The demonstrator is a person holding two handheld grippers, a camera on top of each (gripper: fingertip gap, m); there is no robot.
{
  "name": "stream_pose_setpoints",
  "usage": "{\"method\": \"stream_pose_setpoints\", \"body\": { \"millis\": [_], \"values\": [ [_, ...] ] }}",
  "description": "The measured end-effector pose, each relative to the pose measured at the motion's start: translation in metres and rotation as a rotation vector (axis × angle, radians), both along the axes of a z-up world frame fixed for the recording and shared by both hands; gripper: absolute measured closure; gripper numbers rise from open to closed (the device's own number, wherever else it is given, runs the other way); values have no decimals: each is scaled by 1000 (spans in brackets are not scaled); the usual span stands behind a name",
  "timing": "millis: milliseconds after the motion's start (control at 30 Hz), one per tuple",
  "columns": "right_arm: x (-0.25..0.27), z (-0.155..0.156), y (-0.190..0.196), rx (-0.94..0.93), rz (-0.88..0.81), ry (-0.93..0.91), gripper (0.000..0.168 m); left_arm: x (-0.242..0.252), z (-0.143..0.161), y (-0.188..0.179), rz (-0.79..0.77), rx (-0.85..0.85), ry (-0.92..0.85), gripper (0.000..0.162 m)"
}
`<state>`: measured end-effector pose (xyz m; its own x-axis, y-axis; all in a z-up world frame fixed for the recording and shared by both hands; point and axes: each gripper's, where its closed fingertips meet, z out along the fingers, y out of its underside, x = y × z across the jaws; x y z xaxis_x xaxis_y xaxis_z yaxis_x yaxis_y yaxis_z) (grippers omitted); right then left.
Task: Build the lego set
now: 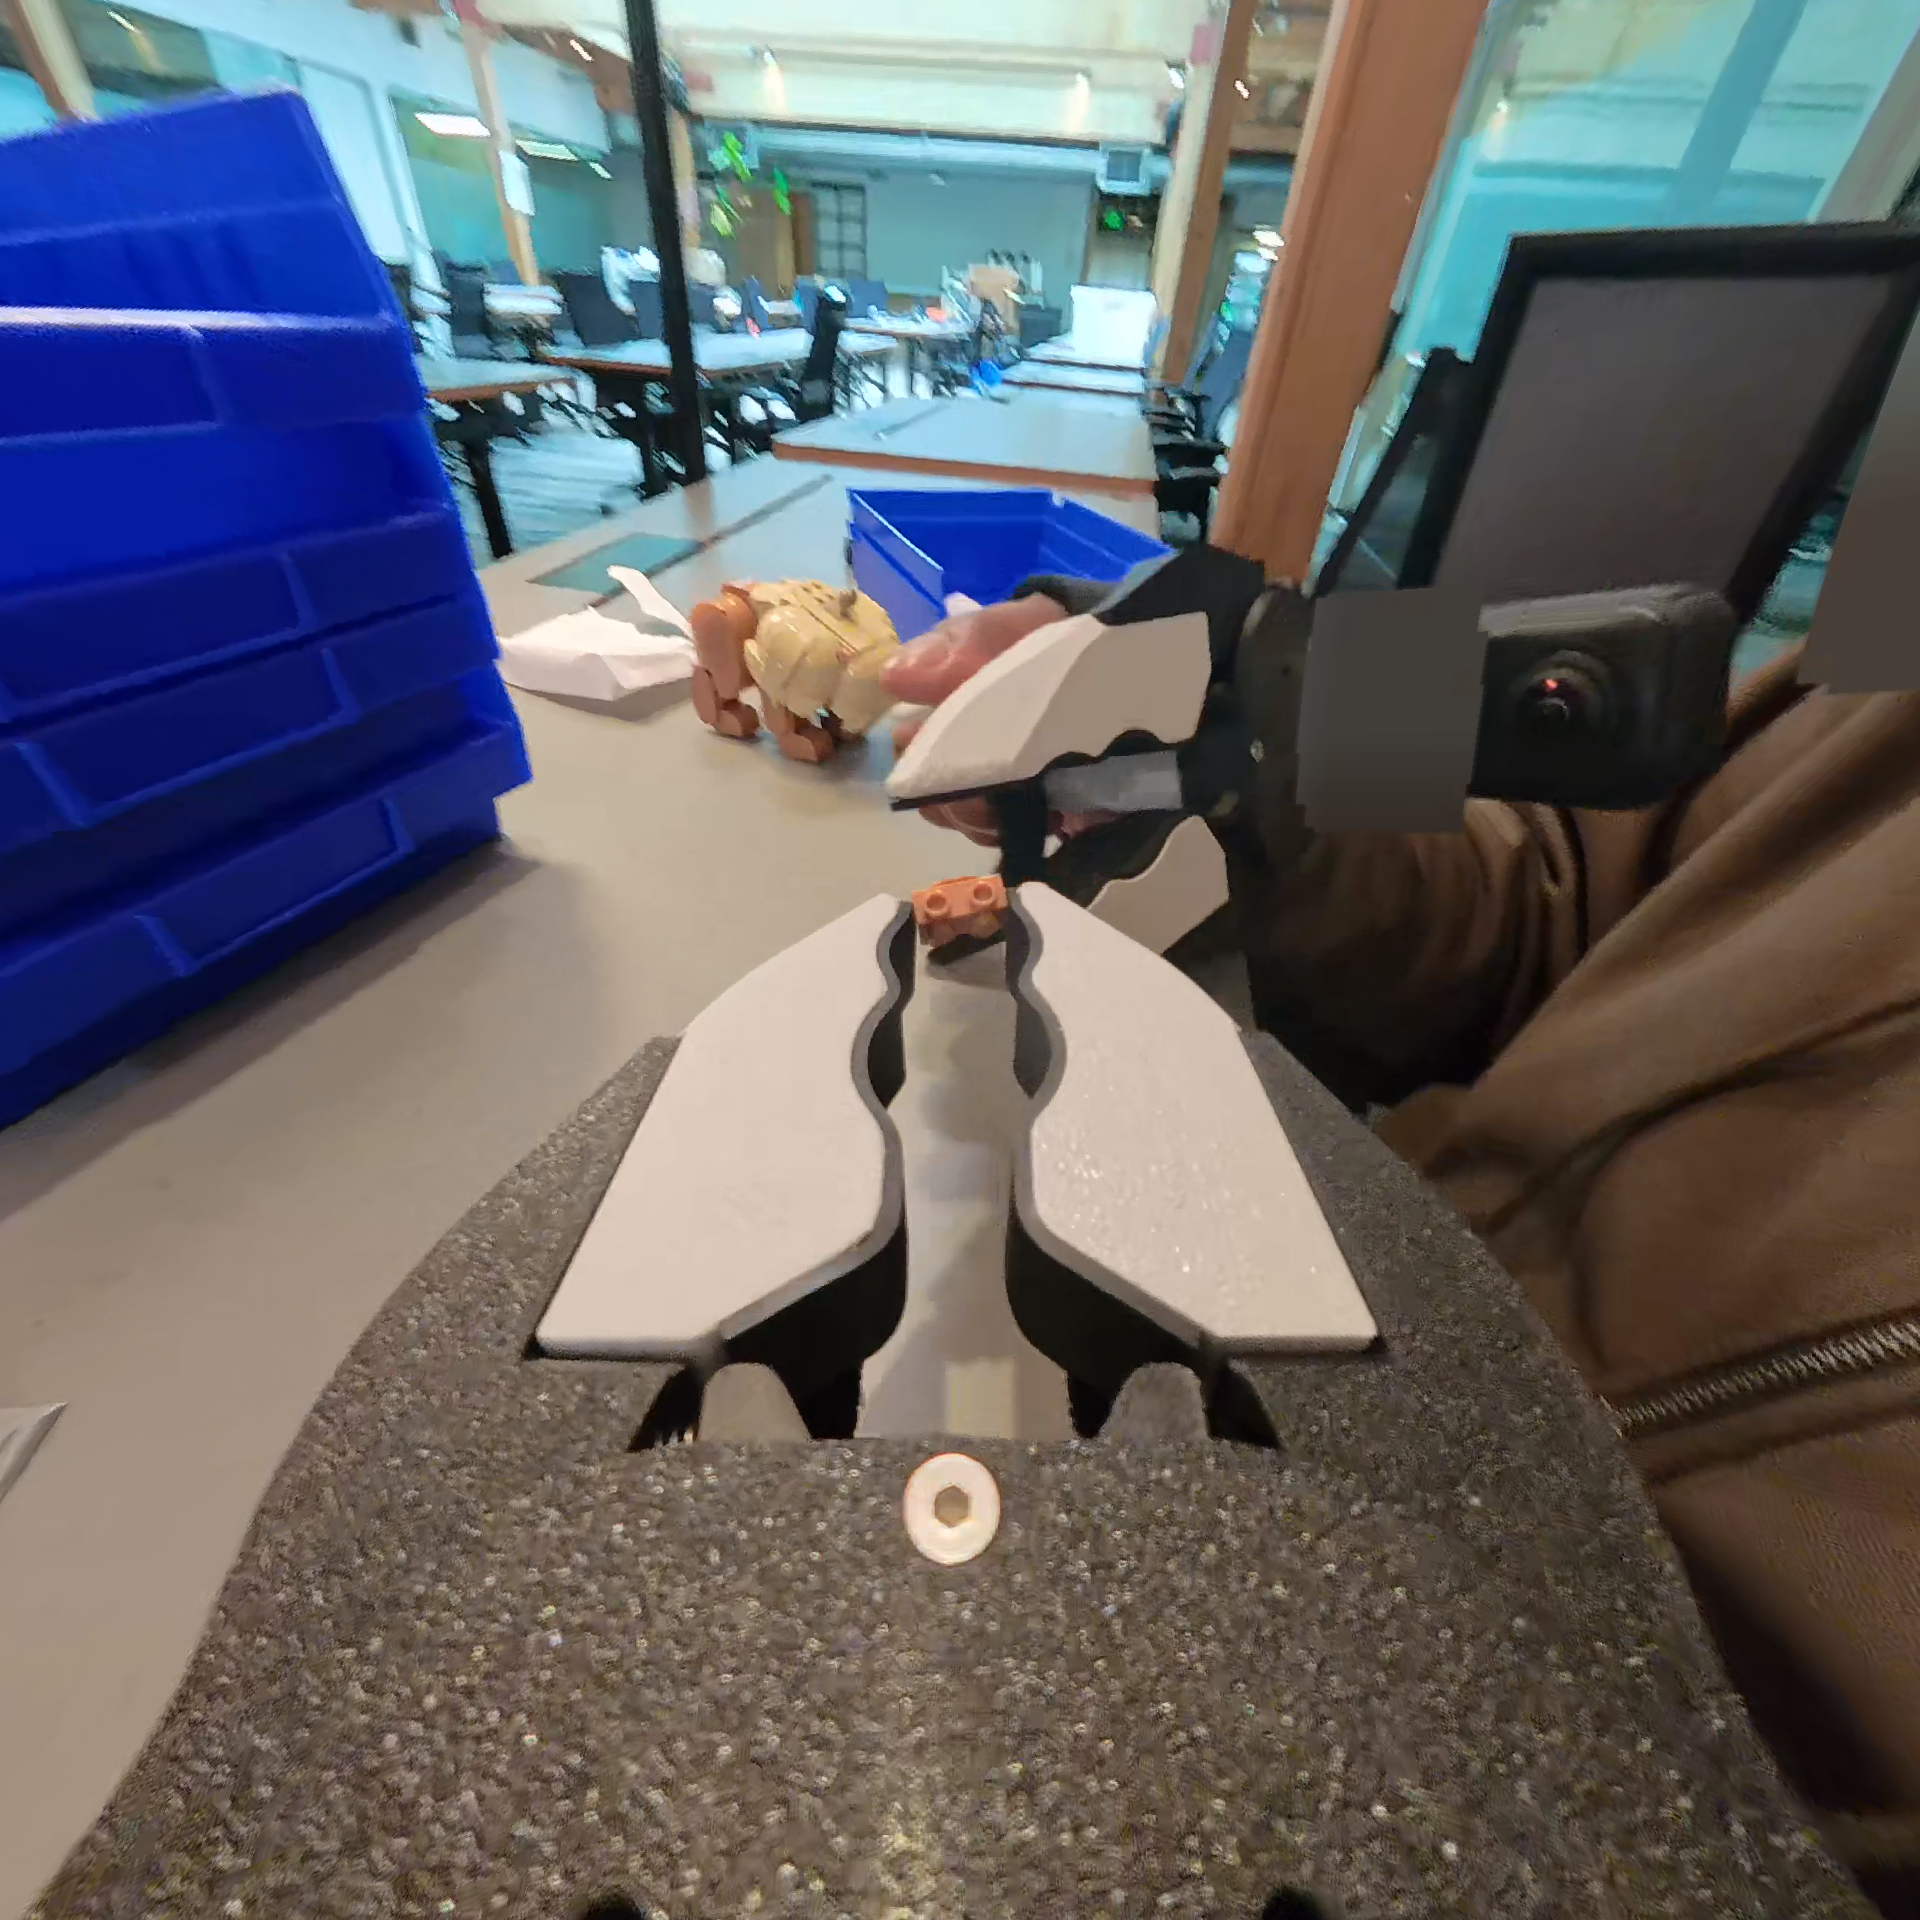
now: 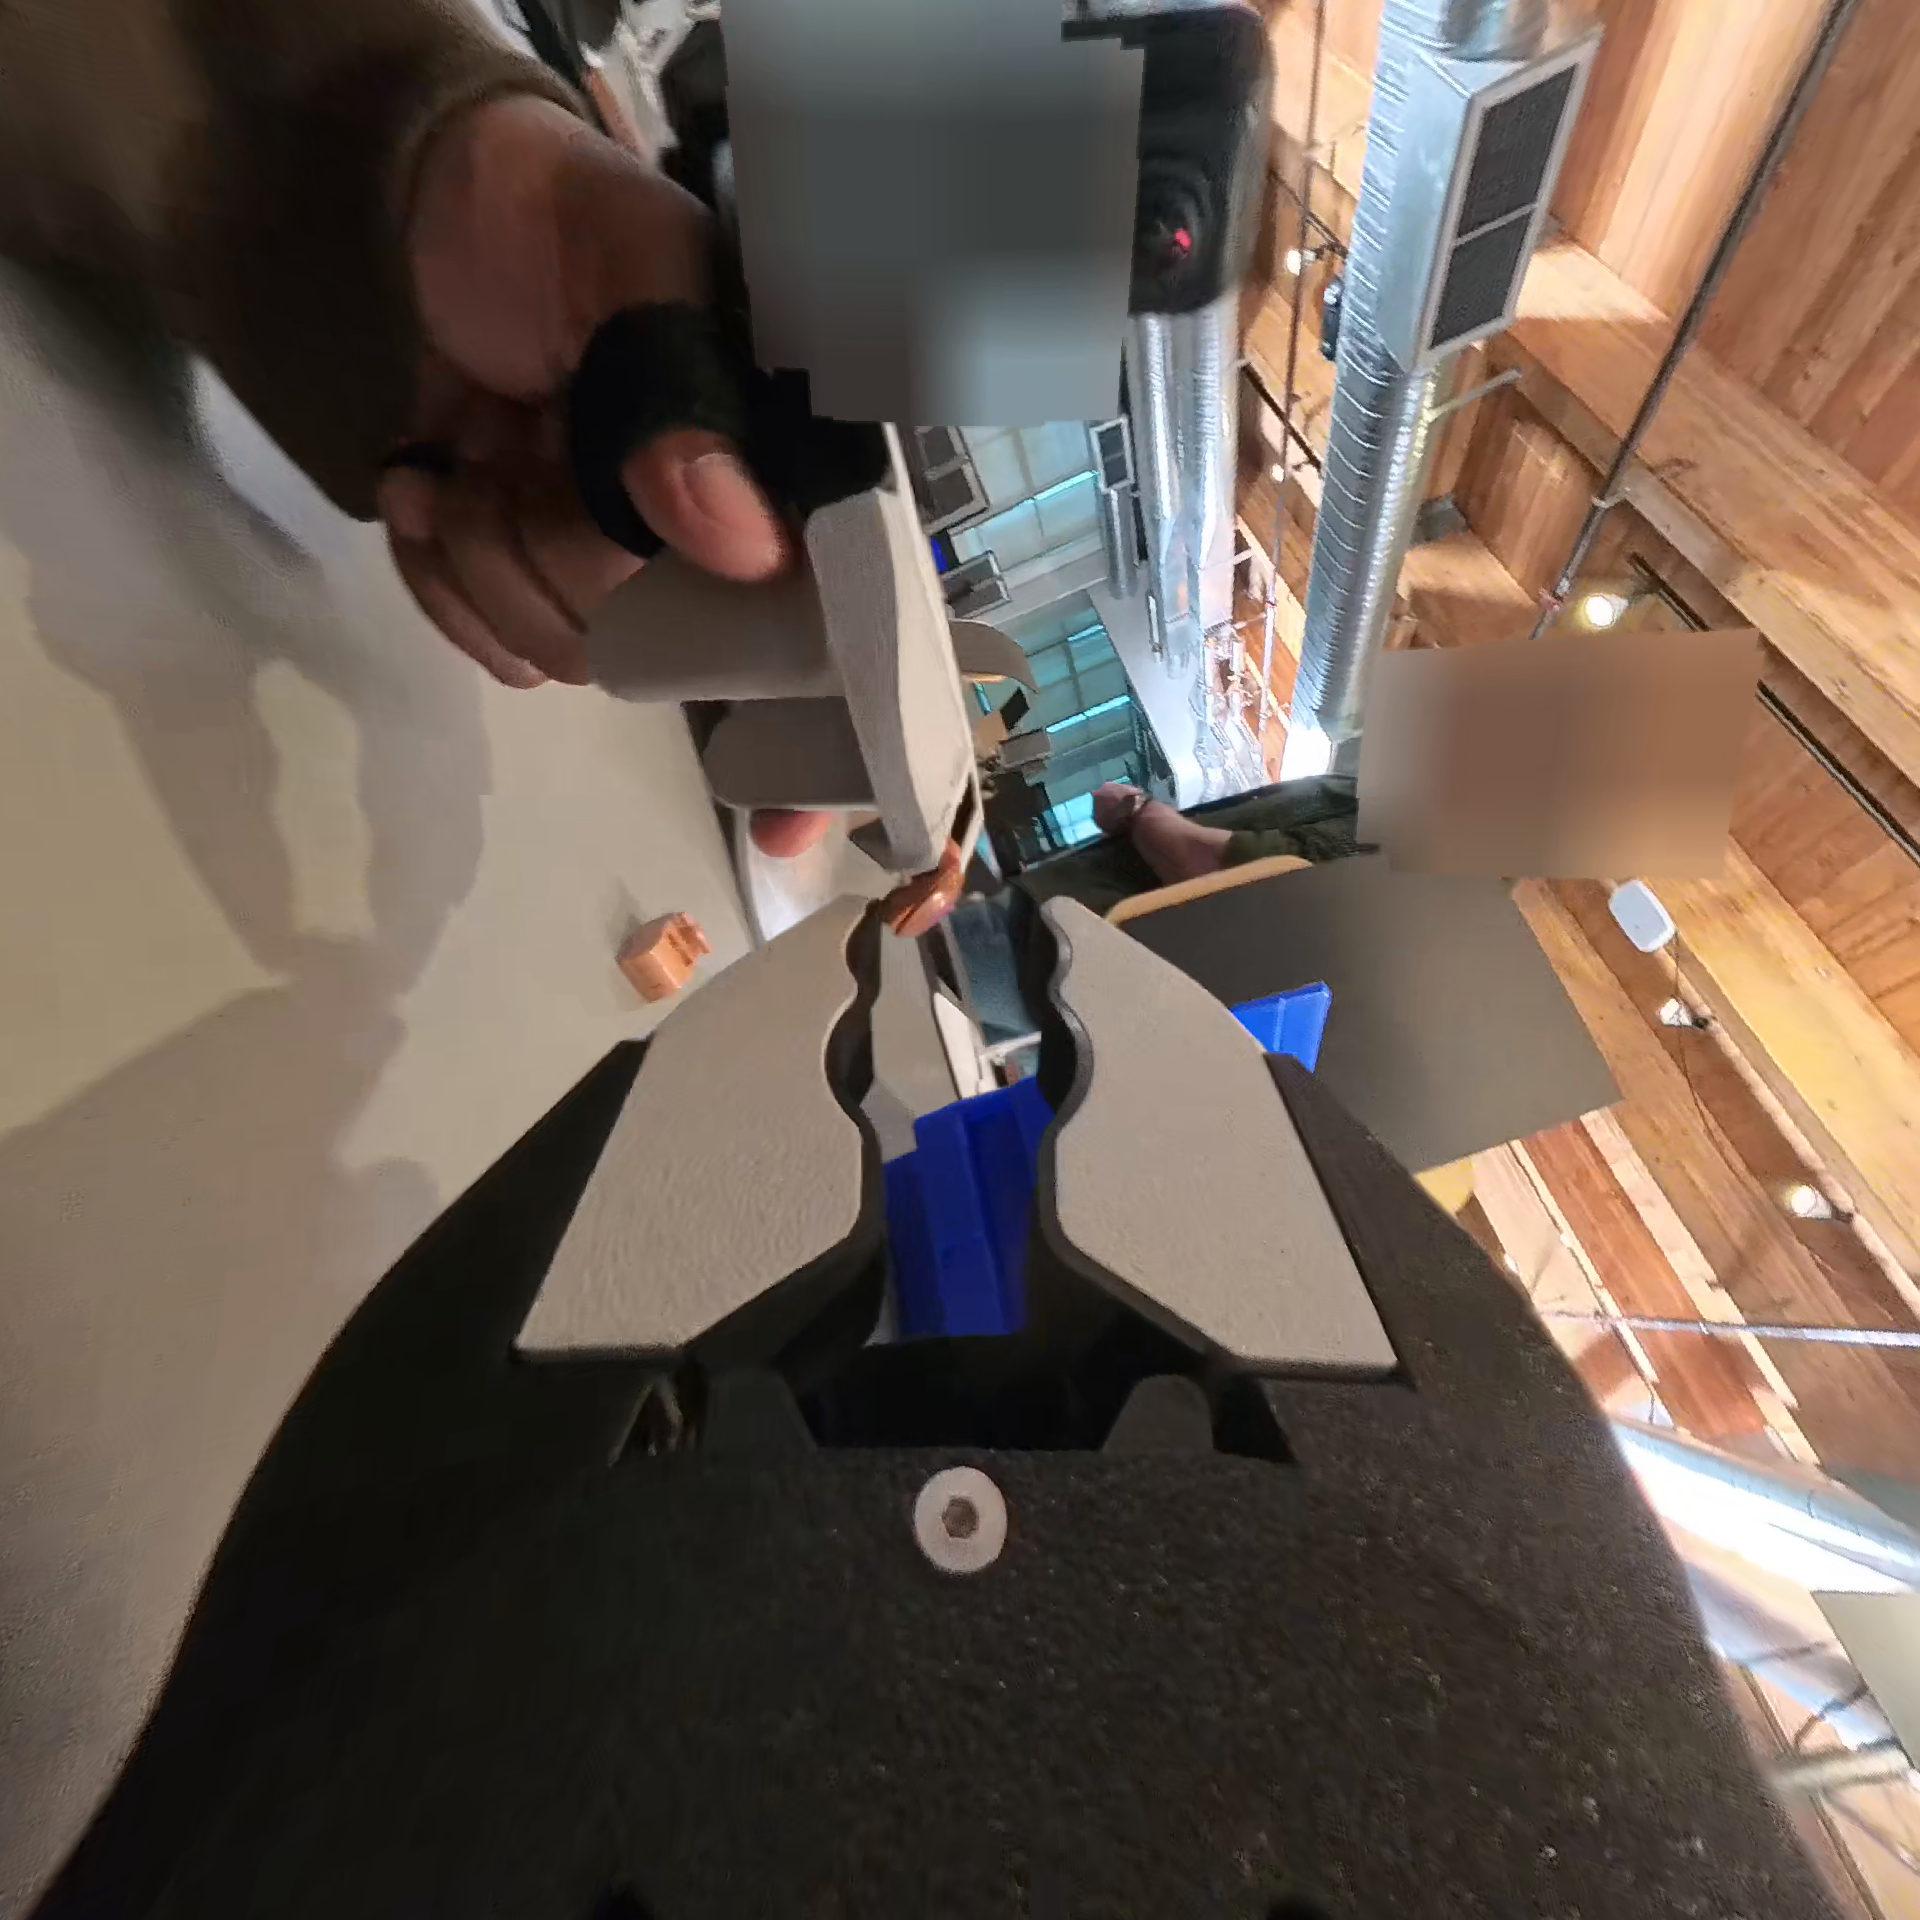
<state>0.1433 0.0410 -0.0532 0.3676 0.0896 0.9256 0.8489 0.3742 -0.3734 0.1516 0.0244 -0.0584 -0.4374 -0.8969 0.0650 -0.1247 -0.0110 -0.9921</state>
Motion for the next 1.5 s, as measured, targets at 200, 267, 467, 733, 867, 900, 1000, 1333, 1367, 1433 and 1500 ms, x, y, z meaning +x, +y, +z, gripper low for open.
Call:
{"method": "stream_pose_setpoints", "body": {
  "millis": [200, 267, 467, 733, 867, 900, 1000, 1333, 1367, 1433, 1500],
  "values": [
    [-15, -19, 1, -64, 32, -97, 143, -5, -17, -15, -115, 39, 100, 146],
    [-14, -20, 1, -65, 28, -106, 144, -5, -18, -16, -113, 44, 104, 146],
    [-14, -18, -5, -94, 69, -74, 147, -8, -12, -11, -130, -31, 100, 146],
    [-15, -23, -7, -117, 72, -96, 152, -9, -18, -13, -157, -82, 150, 146],
    [-8, -22, 2, -87, -1, -107, 152, -4, -16, -6, -108, -127, 147, 146],
    [-6, -21, 4, -78, -25, -107, 152, -2, -16, -3, -86, -133, 143, 146],
    [-2, -18, 9, -57, -78, -101, 152, 1, -14, 3, -47, -157, 133, 146],
    [0, -8, 12, -26, -119, -20, 152, 3, -6, 7, -24, -205, 91, 143],
    [-1, -7, 12, -25, -120, -16, 152, 3, -6, 7, -23, -203, 88, 143],
    [-1, -7, 13, -23, -123, -9, 152, 2, -5, 6, -27, -200, 78, 146],
    [-2, -5, 12, -19, -113, 3, 152, 2, -4, 6, -26, -192, 69, 147]
  ]
}}
